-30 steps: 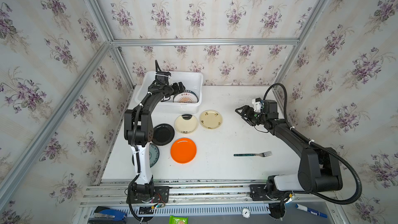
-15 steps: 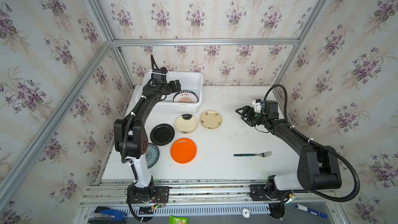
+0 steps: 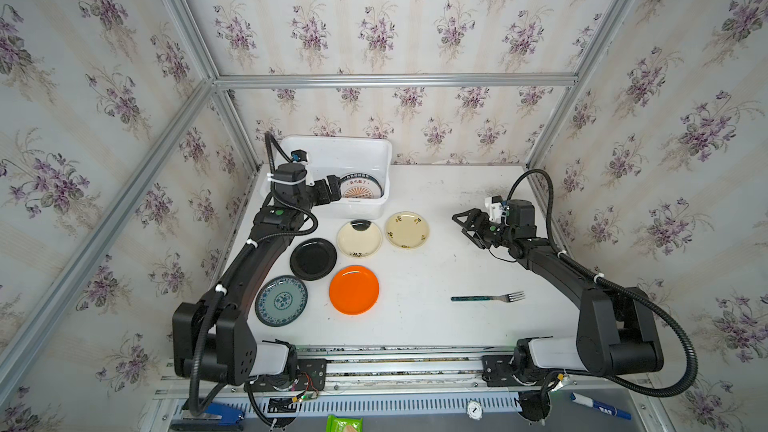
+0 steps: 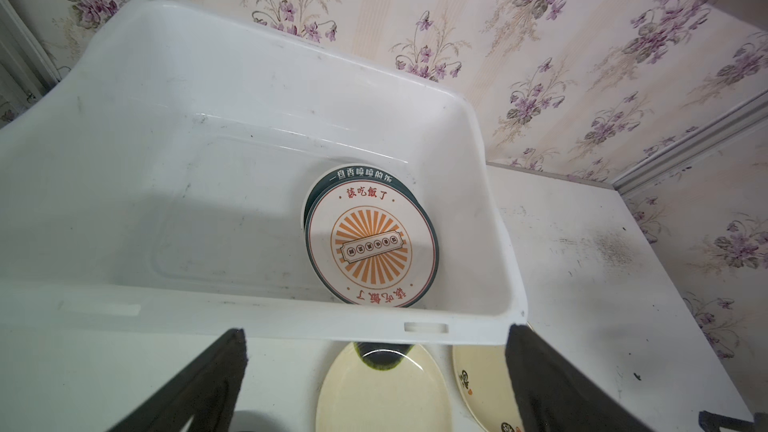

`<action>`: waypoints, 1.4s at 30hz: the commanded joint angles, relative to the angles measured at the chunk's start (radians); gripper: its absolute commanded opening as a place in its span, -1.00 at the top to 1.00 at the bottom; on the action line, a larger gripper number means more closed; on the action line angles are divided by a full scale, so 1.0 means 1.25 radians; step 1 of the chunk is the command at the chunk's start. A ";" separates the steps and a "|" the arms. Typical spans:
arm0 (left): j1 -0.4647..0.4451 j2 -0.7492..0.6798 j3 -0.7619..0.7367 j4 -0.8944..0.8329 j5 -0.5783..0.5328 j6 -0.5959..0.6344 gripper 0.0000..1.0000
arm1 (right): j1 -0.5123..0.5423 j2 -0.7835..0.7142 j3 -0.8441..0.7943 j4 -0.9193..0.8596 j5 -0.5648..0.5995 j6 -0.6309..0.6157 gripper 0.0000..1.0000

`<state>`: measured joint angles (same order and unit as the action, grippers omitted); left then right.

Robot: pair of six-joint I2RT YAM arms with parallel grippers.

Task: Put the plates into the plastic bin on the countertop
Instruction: 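Withdraw the left gripper from the bin toward the robot, then move the right gripper to the cream plate with red-black characters while left gripper waits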

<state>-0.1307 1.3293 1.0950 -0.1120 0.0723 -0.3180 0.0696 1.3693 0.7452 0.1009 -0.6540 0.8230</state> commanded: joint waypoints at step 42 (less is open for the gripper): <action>0.003 -0.186 -0.582 0.493 0.284 -0.081 -0.99 | 0.166 0.276 0.150 0.013 0.136 -0.095 -0.33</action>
<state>-0.1295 1.1076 0.3664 0.4419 0.4030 -0.4244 0.2775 1.7016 0.9085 0.1261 -0.5228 0.7536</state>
